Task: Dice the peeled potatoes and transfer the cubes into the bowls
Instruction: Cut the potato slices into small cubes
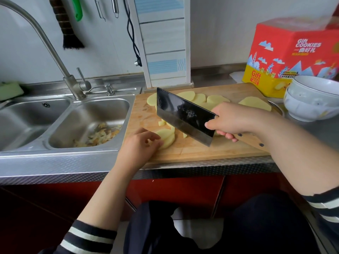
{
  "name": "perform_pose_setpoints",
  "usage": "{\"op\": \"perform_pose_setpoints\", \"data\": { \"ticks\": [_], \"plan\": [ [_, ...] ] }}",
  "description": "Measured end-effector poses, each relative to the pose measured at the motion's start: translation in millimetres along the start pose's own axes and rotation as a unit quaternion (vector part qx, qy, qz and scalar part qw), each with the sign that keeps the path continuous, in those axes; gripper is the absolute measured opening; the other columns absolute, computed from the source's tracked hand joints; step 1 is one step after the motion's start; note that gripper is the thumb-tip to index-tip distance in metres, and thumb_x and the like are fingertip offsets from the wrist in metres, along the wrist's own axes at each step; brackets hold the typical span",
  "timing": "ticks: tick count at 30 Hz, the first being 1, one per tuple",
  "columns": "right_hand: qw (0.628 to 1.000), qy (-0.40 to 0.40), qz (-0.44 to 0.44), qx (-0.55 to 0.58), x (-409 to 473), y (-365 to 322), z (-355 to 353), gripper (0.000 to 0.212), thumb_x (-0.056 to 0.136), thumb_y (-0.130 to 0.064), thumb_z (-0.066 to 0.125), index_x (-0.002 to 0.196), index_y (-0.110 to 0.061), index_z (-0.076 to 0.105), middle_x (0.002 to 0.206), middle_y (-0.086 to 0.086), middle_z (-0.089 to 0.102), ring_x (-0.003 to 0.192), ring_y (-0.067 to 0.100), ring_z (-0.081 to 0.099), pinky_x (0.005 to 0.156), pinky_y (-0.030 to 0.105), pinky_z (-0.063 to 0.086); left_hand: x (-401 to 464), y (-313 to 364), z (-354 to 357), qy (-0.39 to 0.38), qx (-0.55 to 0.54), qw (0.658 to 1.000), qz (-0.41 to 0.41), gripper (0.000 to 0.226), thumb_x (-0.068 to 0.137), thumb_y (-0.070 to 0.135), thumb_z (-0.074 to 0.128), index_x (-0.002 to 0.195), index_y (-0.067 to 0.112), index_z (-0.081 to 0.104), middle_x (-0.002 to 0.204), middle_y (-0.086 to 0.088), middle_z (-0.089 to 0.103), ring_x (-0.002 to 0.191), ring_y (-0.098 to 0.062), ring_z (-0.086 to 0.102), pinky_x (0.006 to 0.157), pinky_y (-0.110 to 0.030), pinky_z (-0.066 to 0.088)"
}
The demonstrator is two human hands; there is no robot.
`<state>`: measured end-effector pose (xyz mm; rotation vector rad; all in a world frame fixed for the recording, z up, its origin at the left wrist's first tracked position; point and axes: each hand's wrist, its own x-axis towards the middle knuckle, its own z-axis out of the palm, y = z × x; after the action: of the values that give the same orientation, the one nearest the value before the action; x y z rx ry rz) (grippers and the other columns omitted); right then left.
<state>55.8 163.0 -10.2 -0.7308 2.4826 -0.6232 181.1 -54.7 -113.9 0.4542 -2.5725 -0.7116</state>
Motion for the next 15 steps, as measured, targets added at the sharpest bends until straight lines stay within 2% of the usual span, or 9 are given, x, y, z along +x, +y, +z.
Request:
{"op": "perform_pose_setpoints", "data": {
  "ticks": [5, 8, 11, 15],
  "plan": [
    [1.0, -0.005, -0.006, -0.006, -3, -1, 2, 0.027, 0.097, -0.024, 0.05, 0.098, 0.002, 0.059, 0.063, 0.008, 0.054, 0.044, 0.018, 0.045, 0.038, 0.021, 0.037, -4, 7, -10, -0.017, 0.102, 0.995, -0.002, 0.021, 0.088, 0.039, 0.068, 0.104, 0.026, 0.074, 0.092, 0.01, 0.06, 0.076, -0.01, 0.056, 0.065, -0.027, 0.038],
    [1.0, -0.001, -0.015, -0.006, -6, -3, 3, 0.021, 0.097, -0.022, 0.05, 0.089, -0.003, 0.056, 0.06, 0.006, 0.052, 0.04, 0.015, 0.043, 0.037, 0.02, 0.037, -8, 12, -11, -0.032, 0.152, 0.988, -0.002, 0.025, 0.092, 0.034, 0.064, 0.114, 0.024, 0.069, 0.102, 0.004, 0.063, 0.087, -0.016, 0.057, 0.071, -0.028, 0.039],
    [1.0, 0.007, -0.02, -0.015, -7, -2, 4, 0.021, 0.097, -0.022, 0.05, 0.084, -0.006, 0.054, 0.058, 0.005, 0.052, 0.035, 0.011, 0.043, 0.036, 0.017, 0.035, -9, 15, -10, -0.041, 0.138, 0.989, -0.035, 0.022, 0.094, 0.027, 0.063, 0.114, 0.021, 0.069, 0.104, 0.002, 0.065, 0.091, -0.018, 0.058, 0.072, -0.027, 0.037],
    [1.0, 0.013, -0.023, -0.016, -5, 2, 4, 0.02, 0.097, -0.022, 0.05, 0.091, -0.003, 0.056, 0.06, 0.006, 0.053, 0.039, 0.015, 0.045, 0.037, 0.02, 0.036, -7, 13, -13, -0.048, 0.087, 0.993, -0.068, 0.016, 0.093, 0.025, 0.062, 0.106, 0.021, 0.07, 0.093, 0.008, 0.067, 0.084, -0.009, 0.055, 0.068, -0.023, 0.037]
  ]
}}
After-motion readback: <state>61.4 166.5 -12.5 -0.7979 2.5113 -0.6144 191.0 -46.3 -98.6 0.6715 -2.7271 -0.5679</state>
